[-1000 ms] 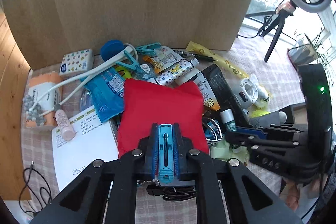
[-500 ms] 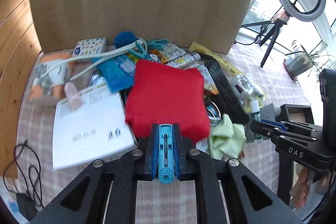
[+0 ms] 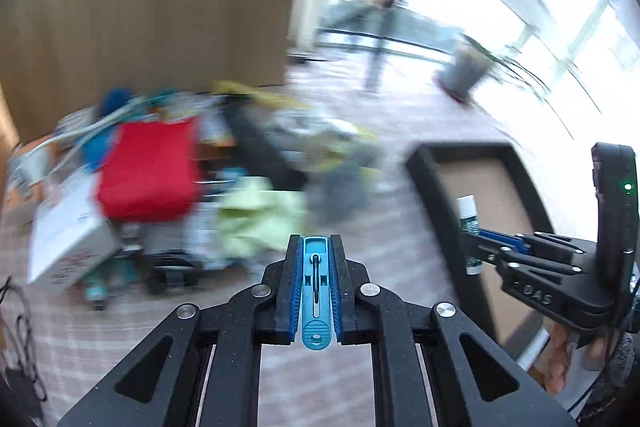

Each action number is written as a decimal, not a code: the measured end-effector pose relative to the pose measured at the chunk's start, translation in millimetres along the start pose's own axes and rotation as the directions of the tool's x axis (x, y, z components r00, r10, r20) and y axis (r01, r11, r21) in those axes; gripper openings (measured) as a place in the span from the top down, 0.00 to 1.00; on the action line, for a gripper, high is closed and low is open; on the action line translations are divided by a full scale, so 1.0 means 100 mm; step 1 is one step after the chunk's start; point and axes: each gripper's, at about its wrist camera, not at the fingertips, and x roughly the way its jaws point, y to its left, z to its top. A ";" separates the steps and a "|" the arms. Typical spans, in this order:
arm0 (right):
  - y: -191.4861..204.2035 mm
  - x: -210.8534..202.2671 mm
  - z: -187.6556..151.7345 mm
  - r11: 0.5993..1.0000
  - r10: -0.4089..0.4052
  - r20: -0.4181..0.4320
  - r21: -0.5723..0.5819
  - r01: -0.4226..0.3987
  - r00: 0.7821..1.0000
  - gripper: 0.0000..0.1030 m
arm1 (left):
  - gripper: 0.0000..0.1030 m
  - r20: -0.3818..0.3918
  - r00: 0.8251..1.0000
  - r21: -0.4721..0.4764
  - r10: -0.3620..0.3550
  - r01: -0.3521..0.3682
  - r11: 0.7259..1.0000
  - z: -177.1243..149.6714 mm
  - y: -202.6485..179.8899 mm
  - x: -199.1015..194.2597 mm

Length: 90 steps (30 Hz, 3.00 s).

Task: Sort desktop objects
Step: 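Carry the clothespin and lip balm into the black tray and open both grippers, then move both grippers back over the pile, then grasp the red cloth bag with both grippers from its sides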

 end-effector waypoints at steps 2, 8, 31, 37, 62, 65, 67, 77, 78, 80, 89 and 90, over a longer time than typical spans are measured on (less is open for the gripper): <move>-0.31 -0.12 -0.11 0.999 -0.026 0.011 0.046 0.025 1.000 0.85 | 0.89 -0.014 0.999 0.031 -0.042 0.042 0.999 -0.03 -0.36 0.07; -1.25 -0.25 -0.42 0.985 -0.101 0.013 0.145 0.098 0.995 0.85 | 0.89 -0.060 0.990 0.133 -0.128 0.135 0.982 -0.20 -1.46 0.37; -1.51 -0.45 -0.12 0.994 -0.109 0.144 0.035 0.106 0.984 0.37 | 0.47 -0.035 0.999 0.053 -0.023 0.025 0.998 -0.18 -1.68 0.50; -0.80 -0.41 0.07 1.000 -0.027 0.193 0.006 0.027 0.981 0.37 | 0.47 -0.006 0.999 0.014 0.048 -0.048 0.999 -0.07 -0.79 0.18; 1.74 0.52 1.07 0.975 0.066 0.082 -0.218 -0.047 0.994 0.38 | 0.47 -0.009 0.967 -0.149 0.256 -0.255 0.955 0.52 1.63 0.01; 1.77 0.70 1.18 0.977 0.098 0.037 -0.192 -0.089 0.995 0.38 | 0.47 -0.023 0.969 -0.180 0.248 -0.248 0.952 0.52 1.71 0.12; 1.77 0.82 1.25 0.980 0.113 0.013 -0.167 -0.110 0.993 0.38 | 0.47 -0.030 0.971 -0.185 0.236 -0.238 0.954 0.52 1.73 0.18; 1.97 1.22 1.41 0.967 0.178 -0.097 -0.166 -0.192 0.979 0.37 | 0.30 -0.053 0.973 -0.146 0.225 -0.231 0.962 0.62 1.77 0.37; 1.99 1.25 1.41 0.965 0.184 -0.108 -0.168 -0.200 0.977 0.37 | 0.29 -0.054 0.973 -0.144 0.224 -0.230 0.962 0.63 1.77 0.39; 2.01 1.29 1.43 0.963 0.198 -0.119 -0.162 -0.216 0.973 0.37 | 0.29 -0.051 0.975 -0.137 0.216 -0.221 0.965 0.63 1.77 0.41; 2.11 1.39 1.44 0.952 0.217 -0.151 -0.185 -0.243 0.964 0.37 | 0.28 -0.055 0.982 -0.130 0.180 -0.185 0.974 0.59 1.77 0.43; 2.12 1.38 1.43 0.954 0.217 -0.153 -0.178 -0.243 0.964 0.37 | 0.28 -0.057 0.983 -0.122 0.174 -0.180 0.976 0.59 1.76 0.43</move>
